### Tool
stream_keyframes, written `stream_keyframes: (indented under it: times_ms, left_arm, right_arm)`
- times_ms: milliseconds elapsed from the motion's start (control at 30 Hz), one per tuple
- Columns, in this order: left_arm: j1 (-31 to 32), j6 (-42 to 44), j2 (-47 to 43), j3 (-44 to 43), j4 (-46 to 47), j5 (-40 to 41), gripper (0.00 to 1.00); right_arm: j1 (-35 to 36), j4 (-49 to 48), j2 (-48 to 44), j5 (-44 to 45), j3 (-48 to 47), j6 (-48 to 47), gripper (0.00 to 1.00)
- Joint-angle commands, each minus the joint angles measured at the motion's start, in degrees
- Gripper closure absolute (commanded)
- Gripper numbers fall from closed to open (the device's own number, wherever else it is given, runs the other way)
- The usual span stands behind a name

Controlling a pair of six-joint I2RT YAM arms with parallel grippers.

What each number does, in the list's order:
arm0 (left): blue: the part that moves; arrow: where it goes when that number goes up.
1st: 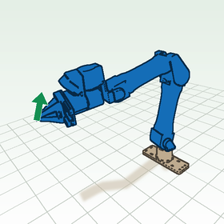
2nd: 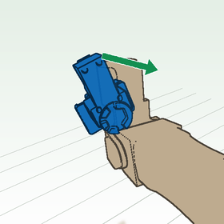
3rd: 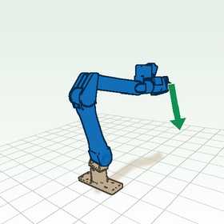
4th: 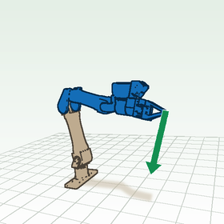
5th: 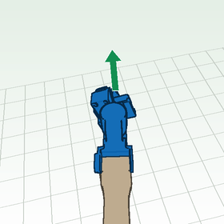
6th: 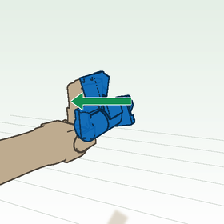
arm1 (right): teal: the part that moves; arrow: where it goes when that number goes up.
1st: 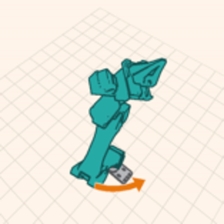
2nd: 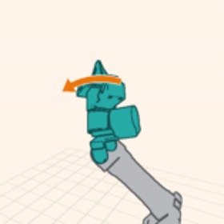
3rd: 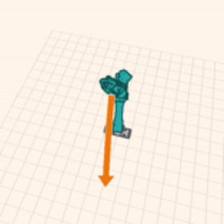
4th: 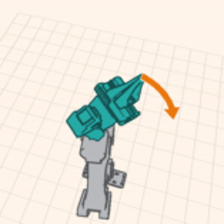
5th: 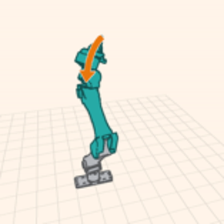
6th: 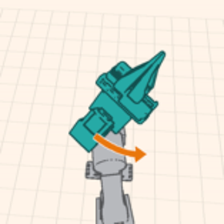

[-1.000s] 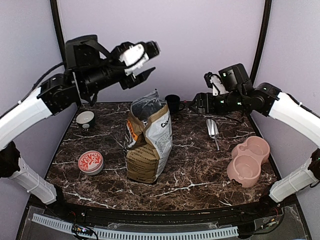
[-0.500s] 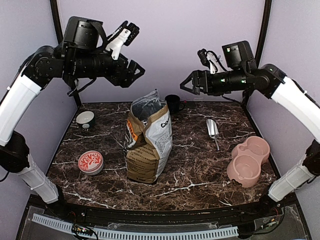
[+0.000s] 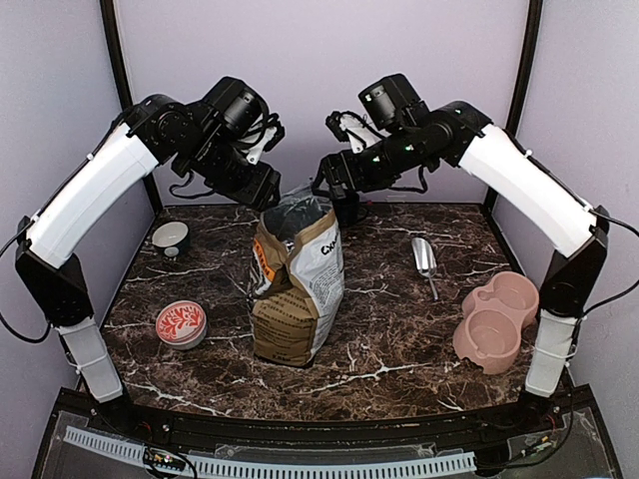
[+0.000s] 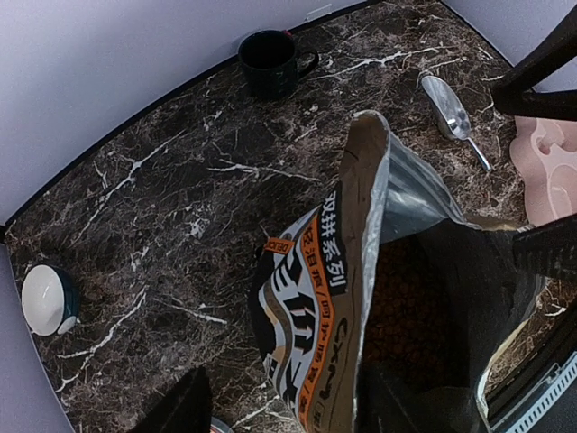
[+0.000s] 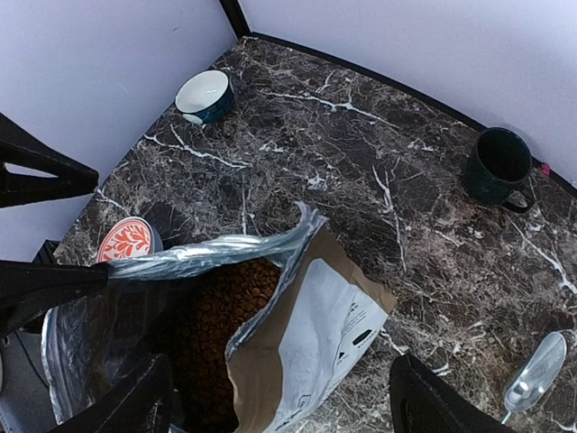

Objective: Serve the pet food
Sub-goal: Adjust the pet food bag at the center of the board.

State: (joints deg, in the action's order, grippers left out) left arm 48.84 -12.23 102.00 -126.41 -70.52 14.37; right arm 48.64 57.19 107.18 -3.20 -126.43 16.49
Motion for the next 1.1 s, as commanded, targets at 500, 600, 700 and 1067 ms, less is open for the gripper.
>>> stream_keyframes:
  times_ms: [500, 600, 700, 1067]
  left_arm:
    - [-1.18, -1.55, -1.42, 4.51, 2.15, -4.12, 0.78]
    - [-1.2, -1.51, -1.53, 5.46, 2.79, -4.56, 0.82]
    - [-1.2, -1.8, -1.7, 5.66, 3.18, -4.77, 0.94]
    - [-1.2, -3.3, -4.17, 6.5, 2.97, -4.55, 1.0]
  right_arm:
    - [3.47, 6.79, 7.89, 4.39, -9.97, -1.68, 0.27]
    - [3.49, 7.63, 8.85, 5.76, -10.22, -1.68, 0.33]
    - [3.48, 7.81, 9.43, 8.12, -10.53, -1.57, 0.41]
    - [3.48, 6.24, 10.2, 18.63, -11.6, -2.79, 0.89]
